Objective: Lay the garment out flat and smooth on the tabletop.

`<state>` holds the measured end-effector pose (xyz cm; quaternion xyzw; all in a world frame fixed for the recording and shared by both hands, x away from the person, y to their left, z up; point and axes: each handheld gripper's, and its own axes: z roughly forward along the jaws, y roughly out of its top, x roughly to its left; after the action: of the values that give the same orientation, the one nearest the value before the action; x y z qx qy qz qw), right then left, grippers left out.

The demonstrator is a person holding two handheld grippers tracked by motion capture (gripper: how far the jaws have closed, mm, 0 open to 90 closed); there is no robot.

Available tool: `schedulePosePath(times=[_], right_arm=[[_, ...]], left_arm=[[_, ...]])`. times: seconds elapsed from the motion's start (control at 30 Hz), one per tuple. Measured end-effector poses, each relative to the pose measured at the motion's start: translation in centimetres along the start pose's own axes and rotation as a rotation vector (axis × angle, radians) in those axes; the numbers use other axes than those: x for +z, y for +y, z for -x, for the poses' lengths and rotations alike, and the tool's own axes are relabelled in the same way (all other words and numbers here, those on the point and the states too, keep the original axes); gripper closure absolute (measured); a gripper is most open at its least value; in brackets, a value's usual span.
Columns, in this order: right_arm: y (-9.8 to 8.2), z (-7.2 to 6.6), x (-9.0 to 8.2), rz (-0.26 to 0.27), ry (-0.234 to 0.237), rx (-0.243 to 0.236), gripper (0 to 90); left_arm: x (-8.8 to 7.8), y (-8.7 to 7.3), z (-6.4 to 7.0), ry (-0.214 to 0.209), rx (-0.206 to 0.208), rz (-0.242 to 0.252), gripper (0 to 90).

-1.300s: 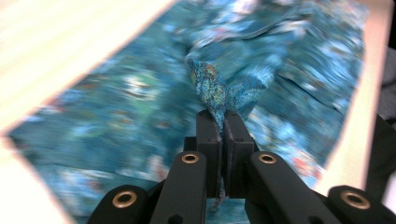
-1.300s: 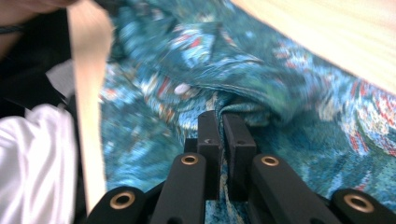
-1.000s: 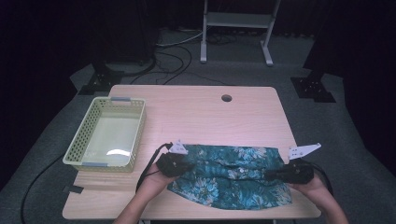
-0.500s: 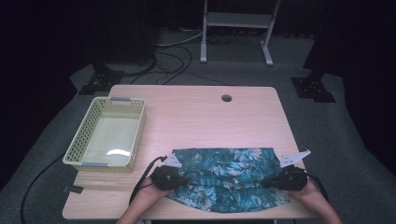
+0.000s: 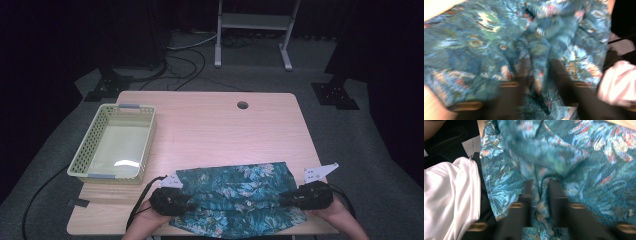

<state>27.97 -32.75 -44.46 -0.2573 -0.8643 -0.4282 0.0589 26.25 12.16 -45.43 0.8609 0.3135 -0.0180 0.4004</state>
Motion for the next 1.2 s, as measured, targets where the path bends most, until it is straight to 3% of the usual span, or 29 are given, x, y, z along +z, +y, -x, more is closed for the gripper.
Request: schedulePosePath(times=[0.1,0.17,0.3,0.37,0.47,0.5,0.57,0.63,0.73,0.87,0.97,1.07,1.13,1.2], right_arm=[[0.2,0.1,0.0,0.015,-0.033,0.01,49.7],[0.2,0.2,0.5,0.008,-0.038,0.014,45.0],[0.5,0.4,2.1,-0.05,-0.029,0.022,39.1],[0.5,0.4,2.8,-0.089,-0.03,0.009,39.5],[0.6,0.3,3.4,-0.136,-0.057,-0.005,49.6],[0.6,0.3,3.5,-0.148,-0.069,-0.01,62.2],[0.6,0.1,3.4,-0.16,-0.065,-0.026,78.1],[0.6,-0.2,3.1,-0.147,-0.05,-0.041,85.0],[0.5,-0.7,2.8,-0.162,-0.037,-0.056,87.3],[0.1,-1.8,2.7,-0.205,-0.013,-0.07,87.4],[-0.5,-2.8,2.9,-0.243,0.022,-0.096,87.3],[-0.8,-2.6,3.8,-0.284,0.031,-0.094,87.5],[0.1,-2.3,3.9,-0.307,0.024,-0.111,88.3],[2.5,-1.3,3.3,-0.304,-0.018,-0.131,88.4]], left_arm=[[0.4,0.5,0.8,0.025,0.021,0.003,30.0],[0.8,0.9,1.2,0.027,0.044,-0.014,30.2],[2.2,1.2,1.2,0.044,0.049,-0.066,30.4],[2.8,1.2,1.3,0.046,0.081,-0.092,34.6],[3.3,1.3,1.5,0.057,0.12,-0.108,45.6],[3.3,1.4,1.5,0.055,0.12,-0.108,54.6],[3.2,1.4,1.6,0.05,0.117,-0.095,67.8],[3.1,1.4,1.8,0.042,0.127,-0.102,78.4],[3.2,1.2,2.3,0.013,0.159,-0.137,86.1],[3.1,0.5,3.4,-0.016,0.191,-0.166,87.2],[2.9,0.0,3.7,-0.042,0.18,-0.172,87.2],[2.9,0.1,3.1,-0.083,0.153,-0.179,87.6],[2.5,1.3,2.7,-0.078,0.155,-0.176,87.5],[1.2,4.1,1.9,0.0,0.18,-0.116,87.4]])
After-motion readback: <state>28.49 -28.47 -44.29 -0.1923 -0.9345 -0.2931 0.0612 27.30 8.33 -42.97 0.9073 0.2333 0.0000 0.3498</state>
